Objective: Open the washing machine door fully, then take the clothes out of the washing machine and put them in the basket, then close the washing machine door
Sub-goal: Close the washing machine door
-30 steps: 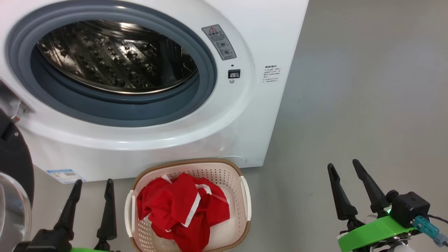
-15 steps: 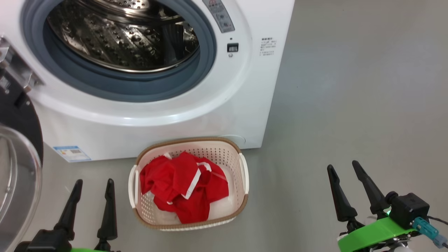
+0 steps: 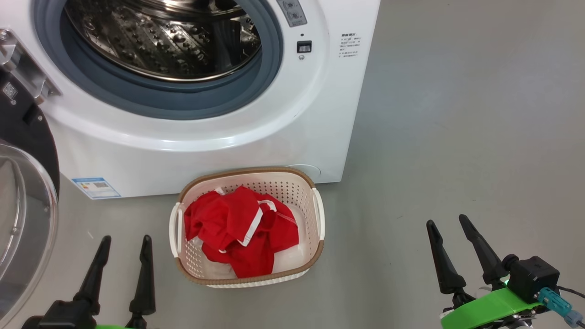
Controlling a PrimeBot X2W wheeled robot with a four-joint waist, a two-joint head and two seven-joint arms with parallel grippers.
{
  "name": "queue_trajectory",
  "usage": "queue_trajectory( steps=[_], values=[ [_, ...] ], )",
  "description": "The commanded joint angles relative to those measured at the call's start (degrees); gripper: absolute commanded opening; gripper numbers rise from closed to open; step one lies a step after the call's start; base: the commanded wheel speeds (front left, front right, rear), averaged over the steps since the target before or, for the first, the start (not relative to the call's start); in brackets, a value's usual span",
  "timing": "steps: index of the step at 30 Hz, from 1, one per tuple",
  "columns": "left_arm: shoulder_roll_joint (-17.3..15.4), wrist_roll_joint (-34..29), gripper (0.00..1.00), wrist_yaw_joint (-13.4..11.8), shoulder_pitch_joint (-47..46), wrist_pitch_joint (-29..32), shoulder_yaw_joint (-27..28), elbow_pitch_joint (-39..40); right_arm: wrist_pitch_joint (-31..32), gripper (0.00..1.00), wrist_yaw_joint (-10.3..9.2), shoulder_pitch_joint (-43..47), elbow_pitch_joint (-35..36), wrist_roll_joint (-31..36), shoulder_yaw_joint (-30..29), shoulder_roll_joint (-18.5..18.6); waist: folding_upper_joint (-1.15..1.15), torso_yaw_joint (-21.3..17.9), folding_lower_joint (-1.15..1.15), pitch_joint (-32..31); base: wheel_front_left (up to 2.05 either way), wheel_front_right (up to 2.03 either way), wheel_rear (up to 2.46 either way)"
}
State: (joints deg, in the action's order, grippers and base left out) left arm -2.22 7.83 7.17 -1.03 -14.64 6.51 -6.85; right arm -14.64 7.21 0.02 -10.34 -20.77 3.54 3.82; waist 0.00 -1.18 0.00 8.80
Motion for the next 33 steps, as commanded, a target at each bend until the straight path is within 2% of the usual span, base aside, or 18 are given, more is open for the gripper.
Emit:
queue_trajectory(
  steps=[1, 7, 14, 33],
  values=[
    [-0.7, 0.3, 1.00, 0.1, -0.8, -0.4, 1.6, 1.2, -0.4, 1.00, 0.28, -0.7, 1.5, -0.3, 1.3, 0.4, 0.00, 0.1, 0.00, 0.1, 0.00, 0.00, 0.00],
    [-0.7, 0.9, 1.00, -0.1, -0.9, -0.4, 1.6, 0.8, -0.4, 1.00, 0.28, -0.7, 1.5, -0.1, 1.4, 0.4, 0.00, 0.7, 0.00, 0.2, 0.00, 0.00, 0.00],
    [-0.7, 2.8, 1.00, -1.1, -0.8, -0.4, 1.0, -0.7, -0.4, 1.00, 0.28, -0.6, 1.2, -0.1, 2.1, 0.9, 0.00, 3.5, 0.00, -0.3, 0.00, 0.00, 0.00],
    [-0.7, 7.4, 1.00, -4.7, 1.0, -0.4, -2.4, -2.9, -0.4, 1.00, 0.28, -2.2, -1.1, -0.7, 6.1, 3.7, 0.00, 18.3, 0.00, -2.4, 0.00, 0.00, 0.00]
  ],
)
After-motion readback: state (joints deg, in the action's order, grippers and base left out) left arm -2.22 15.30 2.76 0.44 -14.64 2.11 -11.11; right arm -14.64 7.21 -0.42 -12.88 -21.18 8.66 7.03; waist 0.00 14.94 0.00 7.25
